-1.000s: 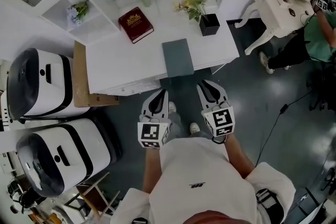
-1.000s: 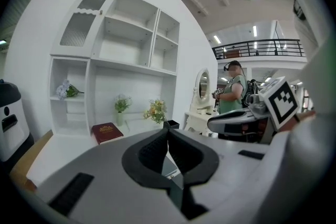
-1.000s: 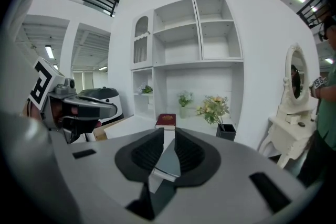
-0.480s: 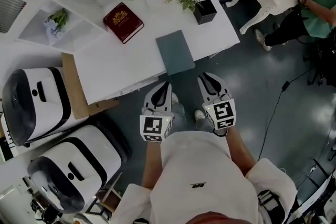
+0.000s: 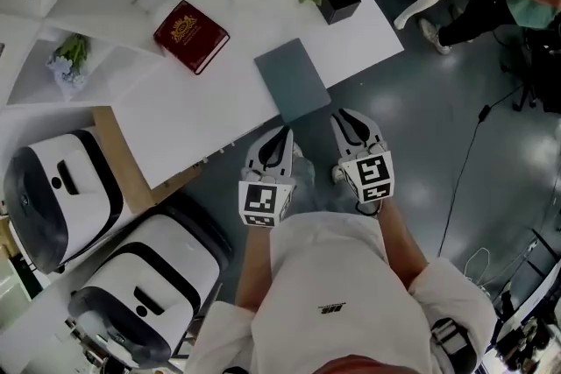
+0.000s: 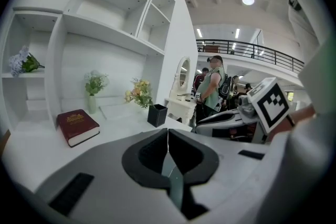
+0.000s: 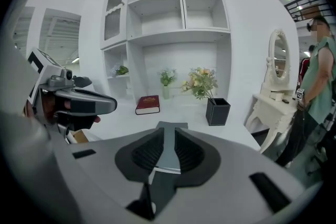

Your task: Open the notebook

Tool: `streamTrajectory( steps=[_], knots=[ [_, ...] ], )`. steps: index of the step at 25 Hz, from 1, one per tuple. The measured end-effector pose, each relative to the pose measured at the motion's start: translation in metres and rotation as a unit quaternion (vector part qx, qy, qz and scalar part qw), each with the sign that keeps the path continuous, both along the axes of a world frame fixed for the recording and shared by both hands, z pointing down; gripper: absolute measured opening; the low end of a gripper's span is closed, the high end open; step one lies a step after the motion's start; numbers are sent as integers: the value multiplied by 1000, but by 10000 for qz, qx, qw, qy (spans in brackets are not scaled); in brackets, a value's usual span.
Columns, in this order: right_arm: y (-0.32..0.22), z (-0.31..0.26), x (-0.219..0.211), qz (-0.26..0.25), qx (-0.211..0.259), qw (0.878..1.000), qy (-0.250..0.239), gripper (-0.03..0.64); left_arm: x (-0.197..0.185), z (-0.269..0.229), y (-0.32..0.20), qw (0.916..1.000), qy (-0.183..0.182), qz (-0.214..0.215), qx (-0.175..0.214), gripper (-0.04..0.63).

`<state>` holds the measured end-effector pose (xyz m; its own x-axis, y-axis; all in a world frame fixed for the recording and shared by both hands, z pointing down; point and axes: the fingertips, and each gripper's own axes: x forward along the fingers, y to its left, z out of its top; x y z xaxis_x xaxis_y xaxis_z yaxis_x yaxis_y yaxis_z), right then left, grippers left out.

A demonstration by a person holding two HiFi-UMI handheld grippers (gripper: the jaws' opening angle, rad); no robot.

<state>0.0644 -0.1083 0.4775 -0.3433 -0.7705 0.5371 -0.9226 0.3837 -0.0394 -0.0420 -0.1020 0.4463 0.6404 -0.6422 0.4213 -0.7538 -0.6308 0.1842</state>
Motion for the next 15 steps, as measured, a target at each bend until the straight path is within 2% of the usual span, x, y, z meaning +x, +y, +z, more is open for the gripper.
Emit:
streamTrajectory(
  steps=[10,15],
  knots=[
    [-16,47,2,484,-423,9979,-58,51,0,36,-21,9988,9,409,-275,0],
    [-17,69,4,510,-636,9967,-31,52,7,54,-24,9978,-19,492,-438,0]
  ],
)
